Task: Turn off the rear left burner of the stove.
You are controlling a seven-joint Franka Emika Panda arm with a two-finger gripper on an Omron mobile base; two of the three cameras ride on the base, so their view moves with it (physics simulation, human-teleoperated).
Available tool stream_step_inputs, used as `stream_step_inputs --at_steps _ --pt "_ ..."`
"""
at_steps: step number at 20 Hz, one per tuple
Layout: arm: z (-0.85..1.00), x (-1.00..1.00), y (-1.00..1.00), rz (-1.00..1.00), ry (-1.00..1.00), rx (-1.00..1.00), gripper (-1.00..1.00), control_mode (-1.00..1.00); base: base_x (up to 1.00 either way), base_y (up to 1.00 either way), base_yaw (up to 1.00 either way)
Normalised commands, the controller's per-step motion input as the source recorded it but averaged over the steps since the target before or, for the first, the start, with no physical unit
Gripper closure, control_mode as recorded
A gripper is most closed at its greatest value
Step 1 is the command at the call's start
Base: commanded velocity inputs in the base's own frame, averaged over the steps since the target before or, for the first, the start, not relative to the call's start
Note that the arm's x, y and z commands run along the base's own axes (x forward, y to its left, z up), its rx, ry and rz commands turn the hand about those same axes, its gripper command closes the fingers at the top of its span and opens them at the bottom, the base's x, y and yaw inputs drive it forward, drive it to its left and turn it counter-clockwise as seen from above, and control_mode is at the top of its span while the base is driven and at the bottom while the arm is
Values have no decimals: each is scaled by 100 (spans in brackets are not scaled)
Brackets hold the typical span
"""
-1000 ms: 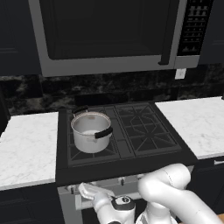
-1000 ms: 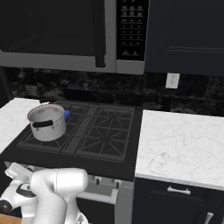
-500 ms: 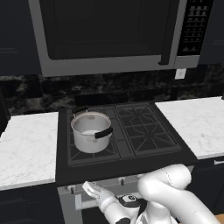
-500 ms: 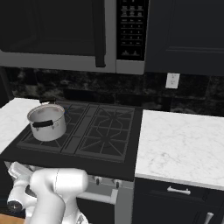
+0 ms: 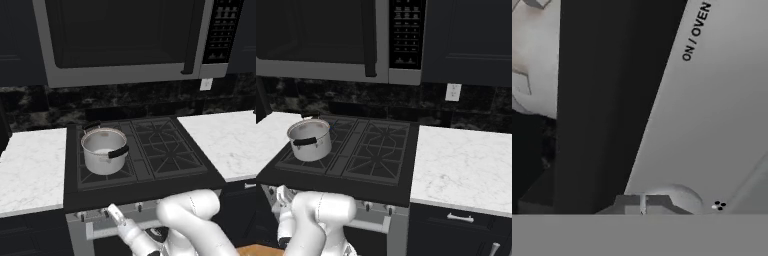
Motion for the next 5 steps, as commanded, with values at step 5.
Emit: stream_step_inputs --at_steps 5 --pt "-10 -1 12 0 0 51 100 -100 0 0 0"
